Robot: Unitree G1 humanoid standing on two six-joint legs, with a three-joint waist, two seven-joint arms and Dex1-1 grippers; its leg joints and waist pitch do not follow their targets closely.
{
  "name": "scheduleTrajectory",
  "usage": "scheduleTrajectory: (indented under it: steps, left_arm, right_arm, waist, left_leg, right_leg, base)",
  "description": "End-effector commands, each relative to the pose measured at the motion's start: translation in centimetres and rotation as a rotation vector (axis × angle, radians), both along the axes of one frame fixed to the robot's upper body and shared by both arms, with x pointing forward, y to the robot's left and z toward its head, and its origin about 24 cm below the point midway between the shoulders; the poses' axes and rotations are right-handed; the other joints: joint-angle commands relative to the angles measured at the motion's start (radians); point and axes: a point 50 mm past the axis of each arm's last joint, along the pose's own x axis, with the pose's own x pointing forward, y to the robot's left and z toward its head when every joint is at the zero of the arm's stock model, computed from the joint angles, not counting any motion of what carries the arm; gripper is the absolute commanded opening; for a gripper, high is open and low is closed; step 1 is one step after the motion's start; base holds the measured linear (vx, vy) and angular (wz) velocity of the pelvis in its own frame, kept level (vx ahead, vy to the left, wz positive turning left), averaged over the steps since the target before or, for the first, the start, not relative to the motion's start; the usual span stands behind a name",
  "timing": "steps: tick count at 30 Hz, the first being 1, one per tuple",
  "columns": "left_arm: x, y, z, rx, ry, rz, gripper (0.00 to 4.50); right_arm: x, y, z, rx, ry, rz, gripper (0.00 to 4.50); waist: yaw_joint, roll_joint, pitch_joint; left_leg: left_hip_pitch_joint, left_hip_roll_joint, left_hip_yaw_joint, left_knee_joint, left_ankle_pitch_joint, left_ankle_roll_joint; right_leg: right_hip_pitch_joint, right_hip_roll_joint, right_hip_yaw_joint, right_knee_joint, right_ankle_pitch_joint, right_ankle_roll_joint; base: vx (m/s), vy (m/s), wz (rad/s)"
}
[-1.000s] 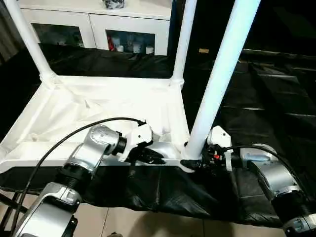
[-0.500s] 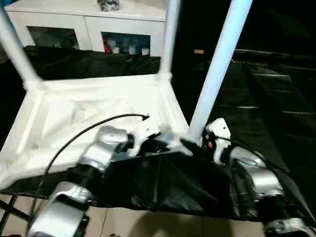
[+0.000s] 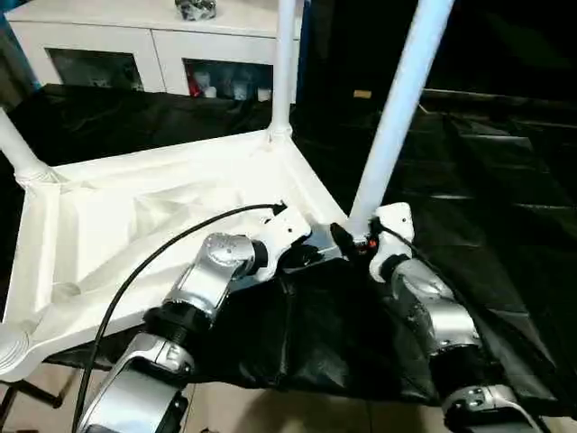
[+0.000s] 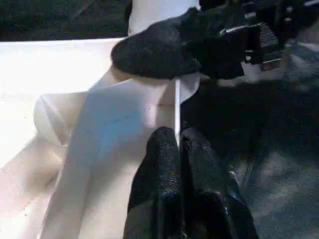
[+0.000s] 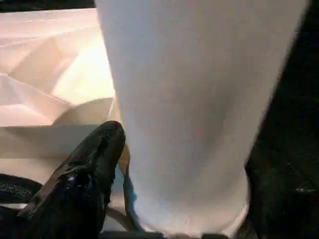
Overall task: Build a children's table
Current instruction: Rotate leg to tighten
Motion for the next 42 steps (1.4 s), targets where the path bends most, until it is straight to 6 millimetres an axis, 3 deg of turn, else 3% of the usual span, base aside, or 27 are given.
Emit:
scheduleTrajectory:
  steps: [1,3,8,12,19,26,29,34,37,40,41,42]
  left_arm:
    - [-1.7,-2.8,-0.4,-0.084,0.042,-0.145,0.0]
    - [-1.9,-1.6,-0.2,-0.092,0.044,-0.194,0.0]
    - [-1.8,0.7,0.3,-0.082,0.06,-0.263,0.0]
    - [-1.7,1.8,0.7,-0.074,0.078,-0.295,0.0]
    - [-2.2,2.9,0.9,-0.053,0.123,-0.38,0.0]
    - [-2.5,3.7,0.6,-0.004,0.139,-0.431,0.0]
    - [-2.5,4.0,0.5,0.015,0.137,-0.432,0.0]
    - [-2.2,3.6,0.2,0.031,0.105,-0.38,0.0]
    - [-2.0,2.9,0.0,0.044,0.094,-0.339,0.0]
    - [-1.9,1.6,-0.3,0.022,0.092,-0.298,0.0]
    - [-1.7,-0.1,-0.4,-0.006,0.088,-0.253,0.0]
    - [-1.7,-0.1,-0.4,-0.006,0.088,-0.253,0.0]
  right_arm:
    - [-0.6,3.0,0.5,0.041,-0.017,0.188,3.91]
    - [-1.1,1.2,0.6,-0.015,-0.029,0.276,4.23]
    - [-2.5,-1.5,1.0,-0.086,-0.015,0.488,4.23]
    - [-3.3,-2.4,1.3,-0.108,0.004,0.613,4.09]
    - [-3.7,-2.8,1.4,-0.127,0.037,0.724,3.46]
    - [-4.0,-2.7,1.5,-0.15,0.05,0.806,2.82]
    - [-4.2,-2.3,1.4,-0.137,0.053,0.819,2.74]
    - [-4.1,-1.3,0.7,-0.074,0.029,0.682,2.72]
    - [-3.9,-0.6,0.0,-0.054,0.034,0.56,2.72]
    - [-3.4,0.2,-0.9,-0.058,0.034,0.399,2.72]
    - [-2.8,1.1,-1.7,-0.043,0.059,0.251,2.71]
    - [-2.8,1.1,-1.7,-0.043,0.059,0.251,2.71]
  waist:
    - [0.004,-0.012,-0.052]
    - [0.009,-0.014,-0.051]
    - [0.01,-0.014,-0.049]
    - [0.01,-0.015,-0.05]
    - [0.013,-0.015,-0.051]
    - [0.017,-0.015,-0.049]
    - [0.018,-0.014,-0.05]
    - [0.017,-0.013,-0.046]
    - [0.012,-0.012,-0.042]
    - [0.006,-0.01,-0.042]
    - [0.003,-0.006,-0.042]
    - [-0.001,-0.004,-0.042]
  left_leg:
    - [-0.008,0.013,0.006,-0.059,-0.19,0.066]
    - [-0.007,0.014,0.008,-0.057,-0.18,0.076]
    - [-0.007,0.015,0.008,-0.058,-0.203,0.083]
    - [-0.008,0.017,0.007,-0.057,-0.191,0.087]
    - [-0.005,0.018,0.008,-0.053,-0.166,0.099]
    - [-0.003,0.02,0.007,-0.055,-0.197,0.081]
    - [-0.003,0.019,0.007,-0.055,-0.197,0.074]
    - [-0.003,0.019,0.006,-0.06,-0.22,0.056]
    - [-0.001,0.018,0.001,-0.067,-0.27,0.025]
    - [0.001,0.017,-0.001,-0.069,-0.3,0.007]
    - [0.001,0.015,-0.002,-0.07,-0.307,-0.004]
    - [0.002,0.015,-0.002,-0.07,-0.32,-0.014]
  right_leg:
    - [0.049,-0.037,0.03,-0.076,-0.171,-0.205]
    - [0.05,-0.036,0.03,-0.074,-0.15,-0.211]
    - [0.049,-0.037,0.029,-0.078,-0.192,-0.206]
    - [0.051,-0.038,0.028,-0.073,-0.167,-0.222]
    - [0.052,-0.038,0.027,-0.065,-0.103,-0.262]
    - [0.051,-0.039,0.026,-0.068,-0.153,-0.252]
    - [0.051,-0.039,0.027,-0.067,-0.148,-0.25]
    - [0.048,-0.04,0.027,-0.073,-0.198,-0.232]
    - [0.045,-0.04,0.027,-0.082,-0.302,-0.197]
    - [0.039,-0.04,0.029,-0.088,-0.356,-0.173]
    - [0.037,-0.04,0.029,-0.089,-0.365,-0.169]
    - [0.035,-0.04,0.029,-0.091,-0.372,-0.166]
  base:
    - [0.0,0.0,0.0]
    - [0.0,0.0,0.0]
    - [0.0,0.0,0.0]
    - [0.0,0.0,0.0]
    - [0.0,0.0,0.0]
    - [0.0,0.0,0.0]
    - [0.0,0.0,0.0]
    - [0.0,0.0,0.0]
    - [0.0,0.0,0.0]
    - [0.0,0.0,0.0]
    - [0.0,0.0,0.0]
    - [0.0,0.0,0.0]
